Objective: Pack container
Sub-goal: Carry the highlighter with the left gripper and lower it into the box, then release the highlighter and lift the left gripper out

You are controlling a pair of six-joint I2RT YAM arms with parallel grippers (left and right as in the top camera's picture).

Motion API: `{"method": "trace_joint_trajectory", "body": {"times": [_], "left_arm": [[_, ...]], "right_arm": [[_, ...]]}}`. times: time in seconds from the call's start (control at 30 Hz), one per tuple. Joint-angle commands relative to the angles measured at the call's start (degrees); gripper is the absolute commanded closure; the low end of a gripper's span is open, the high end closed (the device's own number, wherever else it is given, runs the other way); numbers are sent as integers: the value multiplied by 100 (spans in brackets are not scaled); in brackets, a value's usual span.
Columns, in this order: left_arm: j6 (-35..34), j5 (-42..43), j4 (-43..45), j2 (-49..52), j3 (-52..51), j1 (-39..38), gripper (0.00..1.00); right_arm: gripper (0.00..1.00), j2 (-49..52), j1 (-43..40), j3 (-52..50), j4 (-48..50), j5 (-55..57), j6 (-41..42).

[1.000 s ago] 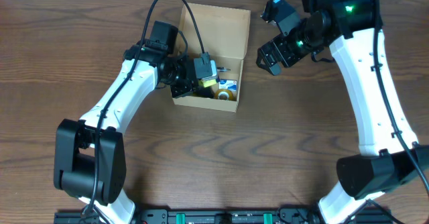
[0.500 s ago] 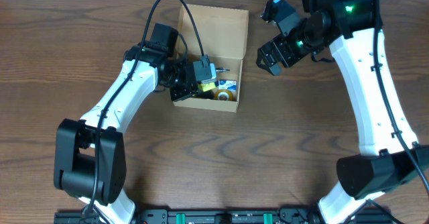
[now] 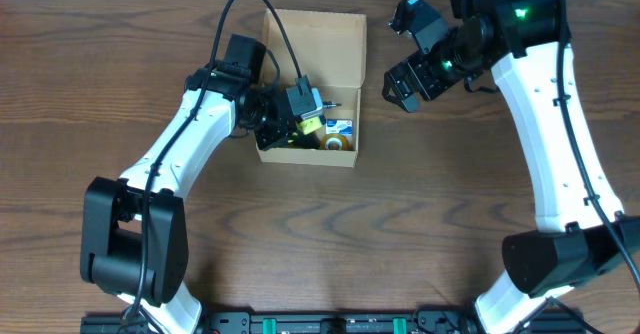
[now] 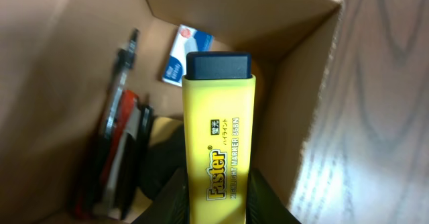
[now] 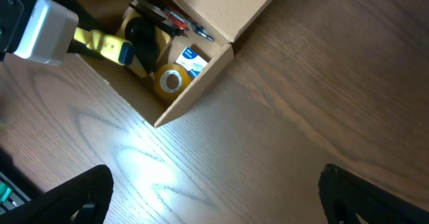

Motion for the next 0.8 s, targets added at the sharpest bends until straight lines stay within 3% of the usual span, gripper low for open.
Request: {"method": "trace_joint_trajectory", "body": {"times": [0.0, 0.23, 0.53, 0.77], "left_arm": [[343, -66, 306, 2, -26, -24, 94], [953, -208, 1141, 4, -26, -24, 94], [1172, -219, 1305, 90, -28, -81, 94], [1314, -831, 1480, 420, -24, -280, 94]], "right_arm": [[1, 7, 52, 2, -4, -22, -26], [1, 7, 52, 0, -4, -22, -26], [1, 7, 52, 2, -4, -22, -28], [1, 7, 52, 2, -4, -22, -26]]}}
